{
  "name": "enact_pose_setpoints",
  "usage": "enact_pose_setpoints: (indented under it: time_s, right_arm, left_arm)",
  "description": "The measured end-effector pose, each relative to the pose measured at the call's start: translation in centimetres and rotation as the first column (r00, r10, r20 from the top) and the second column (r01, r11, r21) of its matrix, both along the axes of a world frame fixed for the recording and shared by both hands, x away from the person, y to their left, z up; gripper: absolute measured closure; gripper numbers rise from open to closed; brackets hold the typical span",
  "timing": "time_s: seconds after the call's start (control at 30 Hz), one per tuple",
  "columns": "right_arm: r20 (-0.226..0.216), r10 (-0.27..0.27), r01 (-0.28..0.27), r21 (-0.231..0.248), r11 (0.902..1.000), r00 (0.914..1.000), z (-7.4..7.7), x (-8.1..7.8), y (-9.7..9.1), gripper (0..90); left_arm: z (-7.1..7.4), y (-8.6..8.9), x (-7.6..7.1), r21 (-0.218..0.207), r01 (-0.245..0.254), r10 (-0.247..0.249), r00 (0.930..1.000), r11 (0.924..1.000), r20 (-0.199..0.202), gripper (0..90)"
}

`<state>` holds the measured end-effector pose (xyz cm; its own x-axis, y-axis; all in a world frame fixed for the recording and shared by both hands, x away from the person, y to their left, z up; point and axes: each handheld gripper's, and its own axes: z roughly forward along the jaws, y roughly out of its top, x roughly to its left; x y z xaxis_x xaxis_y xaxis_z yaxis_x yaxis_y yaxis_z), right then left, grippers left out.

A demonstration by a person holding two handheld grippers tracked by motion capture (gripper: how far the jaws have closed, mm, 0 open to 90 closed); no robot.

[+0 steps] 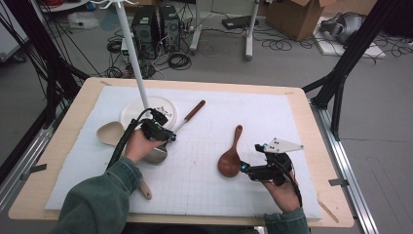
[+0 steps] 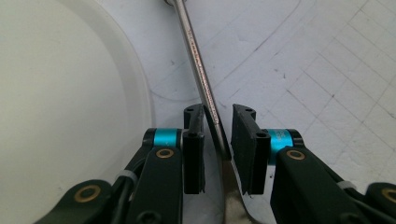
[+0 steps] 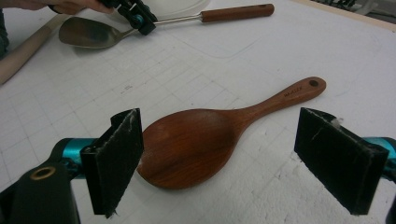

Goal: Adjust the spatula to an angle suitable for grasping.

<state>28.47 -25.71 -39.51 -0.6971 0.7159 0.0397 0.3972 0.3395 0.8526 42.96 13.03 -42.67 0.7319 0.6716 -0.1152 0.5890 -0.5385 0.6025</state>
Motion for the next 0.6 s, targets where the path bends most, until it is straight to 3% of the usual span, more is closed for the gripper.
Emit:
enact_pose_setpoints:
  time_s: [0.6]
  right_arm:
    - [-0.008,0.001,-0.001,-0.011,0.9999,1.0000,-0.20,0.07,0.20,14.8]
  left_arm:
    - [-0.03,-0.04,0.03,-0.016,-0.025,0.024,0.9996,0.9996,-0.013,79.4]
